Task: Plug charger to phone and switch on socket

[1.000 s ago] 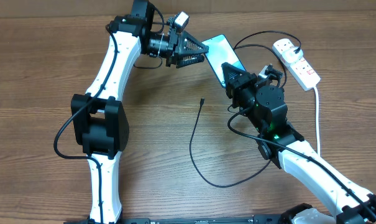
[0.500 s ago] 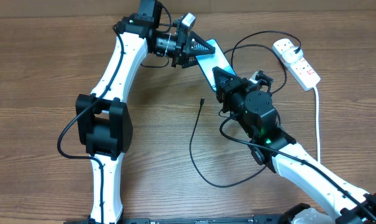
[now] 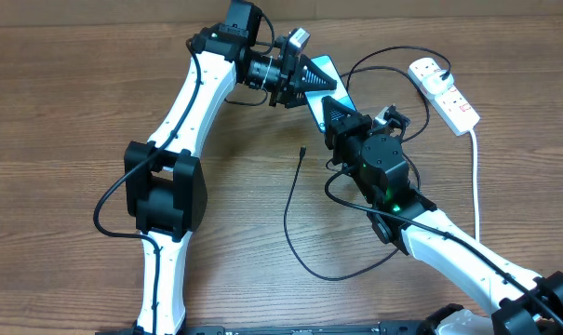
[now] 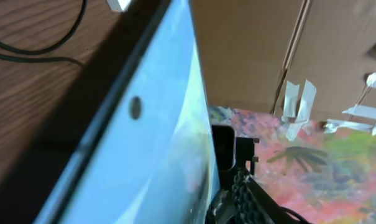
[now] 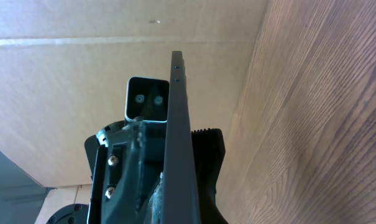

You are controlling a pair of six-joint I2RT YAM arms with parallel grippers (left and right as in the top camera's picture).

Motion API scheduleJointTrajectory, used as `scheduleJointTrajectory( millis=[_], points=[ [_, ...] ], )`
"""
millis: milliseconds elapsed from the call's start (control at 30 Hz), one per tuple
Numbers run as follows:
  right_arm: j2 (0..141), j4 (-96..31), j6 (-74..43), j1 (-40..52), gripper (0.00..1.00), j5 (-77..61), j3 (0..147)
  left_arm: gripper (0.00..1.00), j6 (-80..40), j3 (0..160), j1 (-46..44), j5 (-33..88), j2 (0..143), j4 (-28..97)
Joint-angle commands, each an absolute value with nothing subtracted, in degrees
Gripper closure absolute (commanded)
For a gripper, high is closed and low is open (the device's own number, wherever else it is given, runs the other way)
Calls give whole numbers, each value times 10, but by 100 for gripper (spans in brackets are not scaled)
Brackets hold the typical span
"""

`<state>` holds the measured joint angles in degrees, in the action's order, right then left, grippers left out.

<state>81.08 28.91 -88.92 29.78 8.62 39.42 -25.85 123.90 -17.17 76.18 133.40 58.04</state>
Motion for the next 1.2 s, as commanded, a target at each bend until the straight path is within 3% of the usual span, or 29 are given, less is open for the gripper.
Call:
scheduleJointTrajectory(
  millis=[0,567,767,1167],
  points=[
    [815,288,-885,301,96,92,410,67,-297,1243,-176,772,1334,555],
    [815,260,-883,345,96,90,410,80,-509,1243,-180,705,1334,344],
    [815,262,-883,348,96,90,410,86,-543,1243,-182,703,1334,322],
    [824,288,-883,361,96,99,410,79,-555,1243,-209,706,1334,322]
  ],
)
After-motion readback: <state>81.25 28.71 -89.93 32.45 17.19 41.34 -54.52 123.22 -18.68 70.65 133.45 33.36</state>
